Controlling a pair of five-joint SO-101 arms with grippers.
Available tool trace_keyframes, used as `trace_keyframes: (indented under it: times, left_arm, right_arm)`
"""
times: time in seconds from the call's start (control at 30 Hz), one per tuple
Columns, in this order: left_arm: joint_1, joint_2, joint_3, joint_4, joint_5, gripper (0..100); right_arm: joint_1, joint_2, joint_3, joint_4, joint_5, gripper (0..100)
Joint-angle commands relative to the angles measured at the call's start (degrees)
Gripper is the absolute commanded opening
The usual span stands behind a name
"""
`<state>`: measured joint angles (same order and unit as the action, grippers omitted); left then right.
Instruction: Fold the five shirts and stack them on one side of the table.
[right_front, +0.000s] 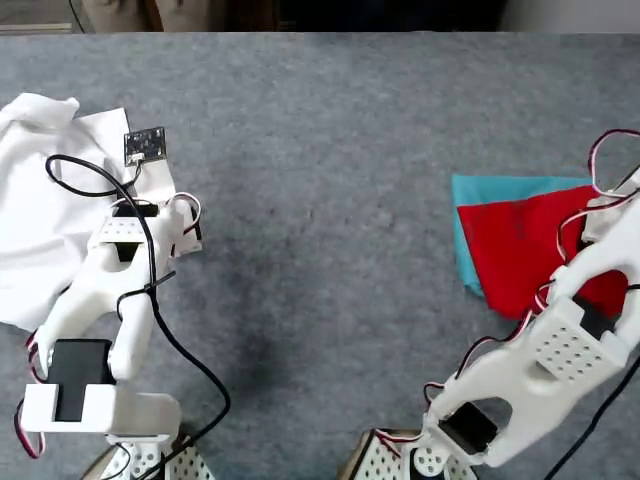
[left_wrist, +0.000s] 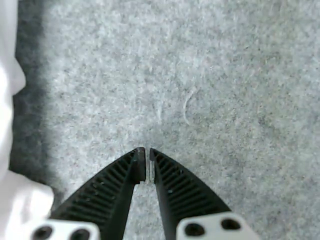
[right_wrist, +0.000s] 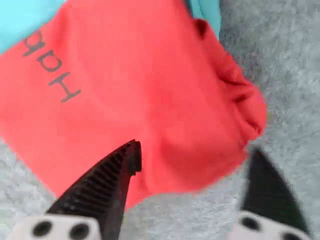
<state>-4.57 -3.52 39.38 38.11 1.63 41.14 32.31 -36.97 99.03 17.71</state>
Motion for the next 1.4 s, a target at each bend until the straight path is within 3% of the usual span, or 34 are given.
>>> trace_keyframes:
  times: [0.0, 0.1, 0.17, 0.37, 0.6, 0.77, 0.9, 1.0, 1.2, 1.37]
  left_arm:
    - [-0.62, -3.30, -0.62, -0.18, -0.18, 4]
    - [-0.53, -3.38, -3.43, 5.19, -0.26, 3]
    - [-0.70, -3.38, -6.15, 9.32, -0.26, 3]
    - [-0.70, -3.38, -12.66, 18.29, -0.44, 3]
    - [-0.79, -5.05, -17.85, 25.23, -4.04, 2]
    - [-3.96, -12.35, -18.29, 26.81, -6.07, 2]
    - [-11.43, -18.86, -18.29, 26.81, -6.07, 2]
    - [-18.81, -20.26, -17.93, 26.81, -6.07, 4]
    - [-32.70, -15.78, -18.73, 25.58, -11.34, 22]
    - [-40.44, -9.01, -19.25, 21.01, -14.59, 23]
  right_arm:
    - [1.01, -4.09, -5.23, 3.16, 3.08, 43.9]
    - [1.10, -6.90, -5.14, 3.16, 1.85, 42.3]
    - [0.92, -8.04, -3.82, 3.08, 0.88, 35.8]
    - [1.01, -4.88, 1.01, -1.58, -2.11, 0.2]
    - [1.89, 8.13, 3.65, -10.29, -6.95, 5.0]
    - [1.54, 10.95, -1.71, -6.15, -7.38, 5.1]
    - [-1.19, 8.75, -11.56, 2.55, -7.38, 5.5]
    - [-4.09, 7.52, -16.92, 3.08, -7.21, 5.5]
    - [-10.95, 4.00, -18.77, 3.16, -3.43, 5.6]
    - [-15.52, -2.15, -18.24, 3.16, -3.43, 6.9]
